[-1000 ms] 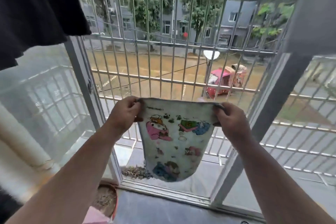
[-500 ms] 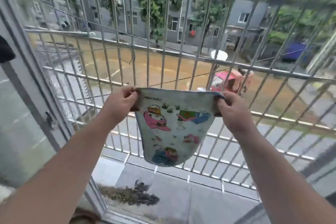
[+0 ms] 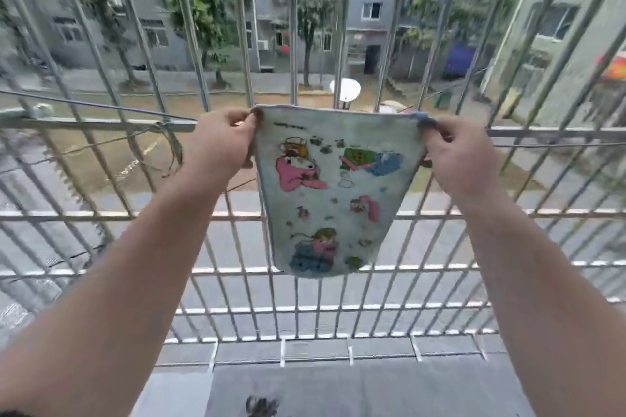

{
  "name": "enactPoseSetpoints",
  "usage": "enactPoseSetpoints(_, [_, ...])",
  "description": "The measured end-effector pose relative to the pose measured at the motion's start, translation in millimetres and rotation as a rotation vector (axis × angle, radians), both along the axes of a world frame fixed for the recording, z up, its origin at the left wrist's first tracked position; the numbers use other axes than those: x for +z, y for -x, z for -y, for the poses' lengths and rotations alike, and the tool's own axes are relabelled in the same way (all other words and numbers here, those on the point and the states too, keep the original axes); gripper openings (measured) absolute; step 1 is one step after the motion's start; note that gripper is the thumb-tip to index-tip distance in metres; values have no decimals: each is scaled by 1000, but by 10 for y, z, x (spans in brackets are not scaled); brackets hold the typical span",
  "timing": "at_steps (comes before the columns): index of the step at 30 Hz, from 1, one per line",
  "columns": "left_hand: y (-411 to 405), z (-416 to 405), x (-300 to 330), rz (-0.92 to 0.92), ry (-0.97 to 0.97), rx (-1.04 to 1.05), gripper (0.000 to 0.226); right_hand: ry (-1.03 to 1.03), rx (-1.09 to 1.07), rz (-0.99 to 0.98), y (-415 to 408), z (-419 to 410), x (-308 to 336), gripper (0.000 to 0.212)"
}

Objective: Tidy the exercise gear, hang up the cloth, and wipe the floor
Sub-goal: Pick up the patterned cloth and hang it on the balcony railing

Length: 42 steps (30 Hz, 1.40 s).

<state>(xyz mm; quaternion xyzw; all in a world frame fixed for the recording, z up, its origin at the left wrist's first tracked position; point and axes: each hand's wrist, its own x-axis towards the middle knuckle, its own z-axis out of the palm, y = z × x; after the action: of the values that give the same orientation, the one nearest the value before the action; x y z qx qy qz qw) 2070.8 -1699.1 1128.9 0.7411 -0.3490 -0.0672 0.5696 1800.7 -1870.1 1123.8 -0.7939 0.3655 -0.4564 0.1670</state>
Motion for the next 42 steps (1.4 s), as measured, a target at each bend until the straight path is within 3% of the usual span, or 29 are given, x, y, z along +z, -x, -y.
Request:
enactPoseSetpoints(5, [62, 524, 236, -317, 213, -144, 19, -69, -34, 92, -189, 467, 213, 38])
enactPoseSetpoints(9, [130, 818, 357, -376, 370, -257, 22, -381, 98, 348, -335, 649, 434, 37])
enactPoseSetpoints(12, [121, 1017, 416, -381, 456, -255, 24, -439, 147, 426, -401, 803, 564, 33])
enactPoseSetpoints(17, [-3, 1344, 461, -148, 420, -193, 10, -452, 242, 509, -525, 1177, 615, 29])
enactPoseSetpoints(20, [-102, 1525, 341, 142, 249, -217, 39, -406, 309, 540, -610, 1369, 501, 20])
enactPoseSetpoints(23, [-118, 1674, 195, 304, 65, -286, 56, -443, 359, 496, -746, 1505, 290, 22])
enactPoseSetpoints(26, [-147, 1757, 105, 365, -118, -282, 69, -463, 403, 364, -898, 1607, 12, 43])
enactPoseSetpoints(30, [-258, 1830, -76, 342, -310, -267, 82, -398, 347, 32, -971, 1475, -236, 60])
enactPoseSetpoints(35, [-328, 1831, -255, 357, -468, -260, 88, -320, 228, -353, -1066, 1501, -448, 70])
enactPoseSetpoints(40, [-272, 1680, -336, 347, -585, -347, 99, -68, 228, -644, -929, 1408, -529, 85])
enactPoseSetpoints(42, [-264, 1586, -366, 441, -659, -386, 101, -1, 226, -685, -851, 1394, -562, 88])
